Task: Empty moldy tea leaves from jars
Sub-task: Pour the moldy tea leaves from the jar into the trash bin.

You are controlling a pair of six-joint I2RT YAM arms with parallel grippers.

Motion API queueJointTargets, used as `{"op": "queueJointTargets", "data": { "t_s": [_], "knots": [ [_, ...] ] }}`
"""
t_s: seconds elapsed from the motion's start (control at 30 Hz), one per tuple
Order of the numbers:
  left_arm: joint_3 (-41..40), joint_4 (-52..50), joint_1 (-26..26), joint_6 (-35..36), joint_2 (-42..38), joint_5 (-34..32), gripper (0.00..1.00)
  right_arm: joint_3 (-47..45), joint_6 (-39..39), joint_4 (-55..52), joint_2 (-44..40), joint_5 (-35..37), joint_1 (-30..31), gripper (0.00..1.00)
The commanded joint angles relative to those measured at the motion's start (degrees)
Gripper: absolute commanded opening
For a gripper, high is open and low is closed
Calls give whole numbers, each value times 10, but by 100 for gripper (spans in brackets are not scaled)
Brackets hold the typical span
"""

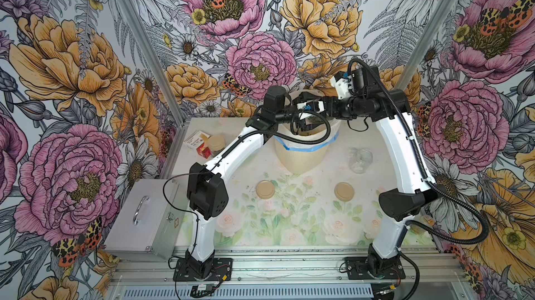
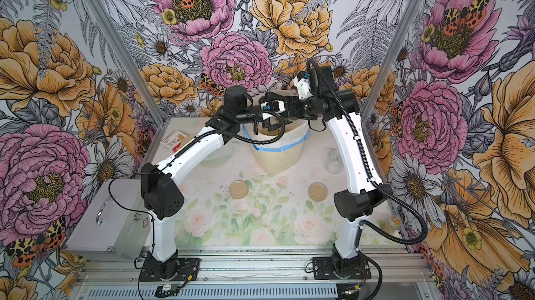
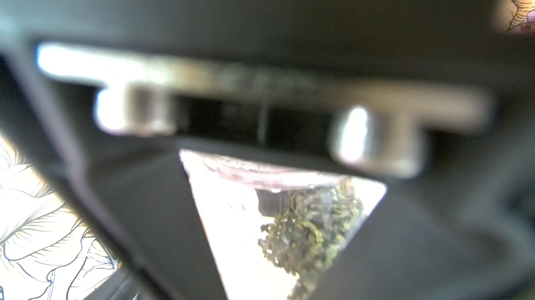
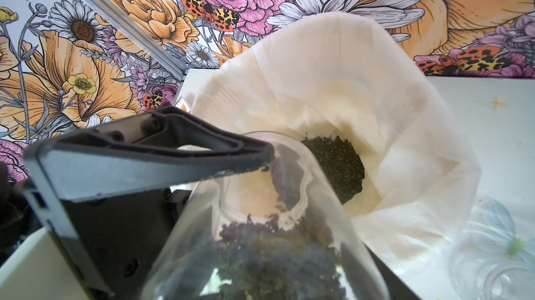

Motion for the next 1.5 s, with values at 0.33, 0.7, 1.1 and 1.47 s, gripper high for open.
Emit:
{"op": "queueJointTargets", "data": {
  "t_s": [0.33,0.7,1.1,1.47],
  "knots": [
    [9,6,3,-25,26,-5,99,28,16,39,-8,-76,4,48],
    [17,-8,-1,-7,30,-49,83,27,40,38,-8,-91,4,46],
    [-15,56,10,-42,17,-37,69,23,40,32,-15,-89,4,67],
    [-42,101,18,-68,1,-29,67,15,42,29,-16,-76,5,85]
  ]
}}
